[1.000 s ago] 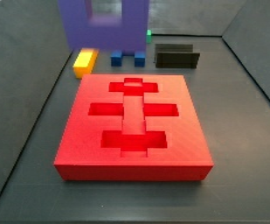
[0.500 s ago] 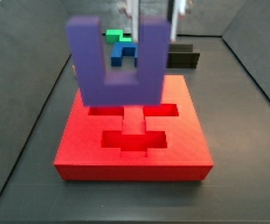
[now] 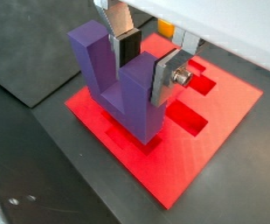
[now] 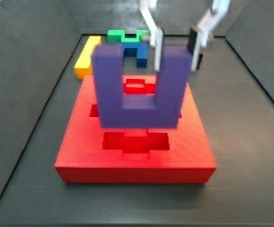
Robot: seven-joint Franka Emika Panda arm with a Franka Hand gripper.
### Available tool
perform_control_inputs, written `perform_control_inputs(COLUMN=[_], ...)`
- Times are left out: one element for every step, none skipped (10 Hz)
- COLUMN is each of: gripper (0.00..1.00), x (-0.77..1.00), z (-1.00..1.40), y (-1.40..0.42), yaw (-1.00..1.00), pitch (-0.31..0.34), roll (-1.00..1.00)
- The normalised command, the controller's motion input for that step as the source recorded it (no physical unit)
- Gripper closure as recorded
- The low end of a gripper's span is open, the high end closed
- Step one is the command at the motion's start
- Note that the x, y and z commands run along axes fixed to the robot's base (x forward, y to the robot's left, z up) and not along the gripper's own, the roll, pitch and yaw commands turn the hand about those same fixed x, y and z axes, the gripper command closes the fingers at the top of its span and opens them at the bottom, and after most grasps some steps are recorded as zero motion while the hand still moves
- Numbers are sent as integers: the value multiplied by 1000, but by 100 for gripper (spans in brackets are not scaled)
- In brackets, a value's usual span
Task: Pick up the purple object. Move up. Place the purple object on the fixture. Regrasp the purple object. Move to above the board. Insert the purple object.
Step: Insert the purple object.
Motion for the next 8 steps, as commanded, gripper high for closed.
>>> perform_control_inputs(gripper=[100, 100, 100, 100, 100, 100, 100, 100], x=[0, -249, -203, 0, 0, 0, 103, 174], z=[-103, -3, -243, -440, -386, -163, 0, 411], y=[-49, -211, -249, -94, 0, 0, 0, 0], yaw=[97, 129, 54, 40, 51, 77, 0, 0], pitch=[0, -127, -177, -277, -399, -473, -473, -366], roll=[54, 76, 33, 47, 86, 147, 263, 407])
